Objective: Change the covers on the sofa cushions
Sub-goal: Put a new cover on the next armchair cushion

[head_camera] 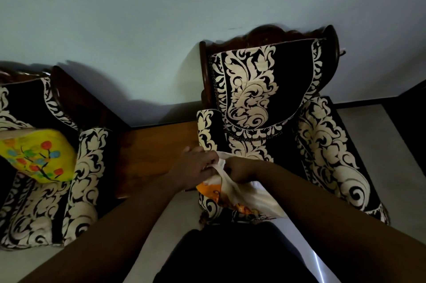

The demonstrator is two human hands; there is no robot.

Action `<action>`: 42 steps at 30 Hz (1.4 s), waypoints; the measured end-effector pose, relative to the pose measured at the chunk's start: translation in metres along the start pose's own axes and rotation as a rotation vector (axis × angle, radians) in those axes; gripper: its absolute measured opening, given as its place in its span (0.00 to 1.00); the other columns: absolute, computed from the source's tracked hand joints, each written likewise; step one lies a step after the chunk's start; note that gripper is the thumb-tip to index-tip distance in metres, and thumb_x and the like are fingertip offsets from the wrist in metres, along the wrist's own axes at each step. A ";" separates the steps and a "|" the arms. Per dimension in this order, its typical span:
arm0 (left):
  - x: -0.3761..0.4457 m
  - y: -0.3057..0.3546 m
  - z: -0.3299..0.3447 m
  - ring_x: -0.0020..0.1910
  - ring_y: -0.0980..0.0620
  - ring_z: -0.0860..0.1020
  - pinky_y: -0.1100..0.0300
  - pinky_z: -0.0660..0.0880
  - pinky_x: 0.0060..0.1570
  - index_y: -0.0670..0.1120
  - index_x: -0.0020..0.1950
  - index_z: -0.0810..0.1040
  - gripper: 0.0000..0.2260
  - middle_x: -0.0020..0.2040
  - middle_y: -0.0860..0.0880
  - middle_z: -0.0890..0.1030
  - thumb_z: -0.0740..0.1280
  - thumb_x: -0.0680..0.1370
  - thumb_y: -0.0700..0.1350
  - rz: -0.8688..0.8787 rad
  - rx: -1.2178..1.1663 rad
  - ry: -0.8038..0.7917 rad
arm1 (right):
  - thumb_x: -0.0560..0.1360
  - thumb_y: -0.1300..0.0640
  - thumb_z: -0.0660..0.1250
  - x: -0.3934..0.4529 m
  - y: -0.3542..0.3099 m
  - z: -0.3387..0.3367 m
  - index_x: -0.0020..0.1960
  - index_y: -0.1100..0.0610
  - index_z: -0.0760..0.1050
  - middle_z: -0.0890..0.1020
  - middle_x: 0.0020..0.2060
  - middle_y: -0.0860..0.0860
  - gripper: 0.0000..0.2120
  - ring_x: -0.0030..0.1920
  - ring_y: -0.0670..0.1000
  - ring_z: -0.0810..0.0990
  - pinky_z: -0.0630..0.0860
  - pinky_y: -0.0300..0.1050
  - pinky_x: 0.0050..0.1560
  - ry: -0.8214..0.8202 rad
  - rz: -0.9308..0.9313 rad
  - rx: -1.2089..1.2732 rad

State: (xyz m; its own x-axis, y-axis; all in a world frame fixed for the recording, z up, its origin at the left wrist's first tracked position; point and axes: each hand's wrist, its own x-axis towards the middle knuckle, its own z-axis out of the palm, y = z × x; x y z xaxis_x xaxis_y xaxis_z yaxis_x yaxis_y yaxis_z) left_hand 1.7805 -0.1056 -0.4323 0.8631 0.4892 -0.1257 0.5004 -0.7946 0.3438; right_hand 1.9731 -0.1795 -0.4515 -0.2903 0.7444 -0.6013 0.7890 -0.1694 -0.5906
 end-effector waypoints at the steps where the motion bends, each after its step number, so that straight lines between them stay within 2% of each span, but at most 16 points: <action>1: 0.001 0.000 0.000 0.53 0.51 0.74 0.53 0.60 0.48 0.58 0.54 0.73 0.11 0.48 0.57 0.78 0.58 0.77 0.60 -0.040 -0.027 -0.013 | 0.79 0.59 0.67 -0.002 0.003 -0.003 0.48 0.54 0.79 0.82 0.48 0.51 0.03 0.50 0.50 0.79 0.72 0.44 0.53 0.058 -0.005 0.098; 2: 0.001 0.000 -0.002 0.56 0.50 0.74 0.54 0.59 0.49 0.58 0.56 0.73 0.13 0.52 0.57 0.79 0.57 0.77 0.60 -0.073 -0.052 -0.012 | 0.77 0.57 0.71 -0.007 0.004 -0.005 0.48 0.52 0.79 0.82 0.47 0.48 0.02 0.48 0.47 0.80 0.74 0.43 0.51 0.186 -0.053 0.220; 4: 0.000 0.000 -0.002 0.60 0.50 0.75 0.53 0.60 0.52 0.59 0.63 0.73 0.15 0.60 0.56 0.80 0.58 0.78 0.58 -0.100 -0.067 0.031 | 0.72 0.53 0.77 -0.013 0.009 0.001 0.55 0.47 0.79 0.82 0.52 0.43 0.14 0.52 0.43 0.81 0.78 0.39 0.53 0.510 -0.150 0.499; 6: -0.001 -0.003 -0.004 0.62 0.48 0.75 0.51 0.63 0.56 0.57 0.69 0.72 0.18 0.65 0.53 0.79 0.61 0.79 0.55 -0.075 -0.042 0.060 | 0.73 0.52 0.75 -0.010 0.010 0.009 0.59 0.45 0.79 0.80 0.54 0.41 0.15 0.55 0.44 0.80 0.76 0.39 0.56 0.613 -0.278 0.545; 8: -0.003 -0.008 -0.008 0.60 0.48 0.76 0.51 0.63 0.55 0.56 0.66 0.74 0.17 0.62 0.52 0.81 0.60 0.78 0.54 -0.040 -0.031 0.047 | 0.76 0.48 0.65 0.004 0.015 0.019 0.61 0.49 0.81 0.79 0.56 0.46 0.15 0.57 0.51 0.78 0.74 0.47 0.58 0.556 -0.289 0.300; 10: -0.005 -0.015 -0.012 0.56 0.49 0.76 0.53 0.60 0.49 0.57 0.58 0.79 0.17 0.55 0.55 0.82 0.56 0.75 0.57 -0.009 -0.021 0.044 | 0.74 0.44 0.57 0.013 0.009 0.021 0.63 0.52 0.80 0.77 0.63 0.52 0.23 0.62 0.56 0.75 0.72 0.54 0.62 0.329 -0.189 0.051; 14: -0.001 -0.024 -0.004 0.57 0.51 0.75 0.54 0.59 0.48 0.57 0.56 0.80 0.16 0.54 0.56 0.82 0.58 0.75 0.59 -0.020 -0.029 -0.064 | 0.78 0.51 0.65 0.012 -0.008 0.011 0.67 0.59 0.76 0.77 0.64 0.55 0.21 0.59 0.47 0.72 0.66 0.38 0.61 -0.096 -0.175 0.098; 19: 0.012 -0.041 -0.009 0.57 0.48 0.74 0.51 0.72 0.57 0.54 0.56 0.79 0.22 0.55 0.49 0.79 0.59 0.71 0.64 -0.222 -0.332 -0.243 | 0.75 0.61 0.74 0.010 0.000 0.018 0.52 0.58 0.86 0.87 0.46 0.49 0.06 0.48 0.44 0.85 0.78 0.39 0.52 0.373 -0.092 0.805; 22: 0.012 -0.044 -0.015 0.57 0.52 0.72 0.51 0.72 0.57 0.62 0.48 0.74 0.07 0.51 0.53 0.77 0.64 0.73 0.60 -0.230 -0.374 -0.422 | 0.76 0.61 0.71 0.013 -0.011 0.013 0.52 0.55 0.84 0.85 0.46 0.47 0.06 0.47 0.40 0.82 0.76 0.38 0.51 0.164 -0.064 0.599; 25: 0.014 -0.044 -0.017 0.48 0.52 0.76 0.54 0.73 0.51 0.58 0.44 0.76 0.02 0.44 0.53 0.78 0.67 0.75 0.54 -0.294 -0.507 -0.567 | 0.76 0.64 0.65 0.010 -0.018 0.003 0.57 0.52 0.79 0.82 0.55 0.50 0.13 0.56 0.49 0.81 0.78 0.48 0.60 -0.196 -0.033 0.509; 27: 0.013 -0.047 -0.018 0.44 0.55 0.74 0.56 0.70 0.49 0.55 0.40 0.76 0.08 0.41 0.54 0.76 0.63 0.77 0.54 -0.306 -0.499 -0.529 | 0.78 0.70 0.62 0.007 -0.025 0.005 0.57 0.55 0.80 0.83 0.50 0.50 0.15 0.49 0.44 0.83 0.79 0.39 0.51 -0.187 -0.039 0.713; 29: 0.010 -0.058 -0.017 0.48 0.53 0.73 0.54 0.69 0.54 0.56 0.39 0.75 0.12 0.42 0.54 0.75 0.58 0.77 0.60 -0.274 -0.257 -0.420 | 0.79 0.69 0.62 0.002 -0.035 0.009 0.57 0.59 0.81 0.84 0.47 0.48 0.13 0.43 0.38 0.82 0.76 0.35 0.48 0.032 -0.019 0.834; 32: 0.008 -0.070 -0.022 0.56 0.50 0.74 0.50 0.63 0.55 0.54 0.48 0.79 0.11 0.52 0.52 0.78 0.59 0.81 0.56 -0.325 -0.045 -0.303 | 0.81 0.50 0.66 -0.006 -0.033 0.013 0.58 0.52 0.82 0.84 0.54 0.45 0.11 0.53 0.44 0.80 0.74 0.42 0.58 0.243 -0.014 0.563; 35: 0.014 -0.068 -0.021 0.59 0.48 0.75 0.45 0.63 0.62 0.54 0.51 0.79 0.12 0.54 0.51 0.79 0.56 0.83 0.54 -0.312 0.048 -0.294 | 0.78 0.36 0.66 -0.015 -0.025 0.009 0.53 0.56 0.78 0.78 0.43 0.49 0.22 0.46 0.52 0.76 0.70 0.46 0.46 0.161 0.000 0.119; 39: 0.028 -0.064 -0.021 0.60 0.47 0.75 0.47 0.65 0.61 0.54 0.53 0.78 0.13 0.56 0.49 0.79 0.55 0.83 0.54 -0.294 0.197 -0.250 | 0.78 0.35 0.65 -0.028 -0.019 -0.010 0.64 0.53 0.74 0.76 0.51 0.49 0.26 0.51 0.50 0.72 0.67 0.43 0.45 0.112 0.113 0.071; 42: 0.034 -0.065 -0.025 0.64 0.47 0.73 0.47 0.64 0.62 0.54 0.58 0.77 0.14 0.61 0.49 0.79 0.54 0.83 0.55 -0.302 0.315 -0.297 | 0.76 0.31 0.64 -0.035 -0.016 -0.019 0.68 0.49 0.72 0.78 0.62 0.51 0.29 0.61 0.54 0.75 0.69 0.48 0.58 0.135 0.238 -0.058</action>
State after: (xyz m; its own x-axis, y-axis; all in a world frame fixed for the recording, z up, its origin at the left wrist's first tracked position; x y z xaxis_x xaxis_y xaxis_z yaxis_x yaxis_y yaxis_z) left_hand 1.7757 -0.0278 -0.4359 0.6367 0.6263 -0.4498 0.6865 -0.7260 -0.0392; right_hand 1.9809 -0.1907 -0.4102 -0.0217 0.7678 -0.6403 0.8570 -0.3156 -0.4074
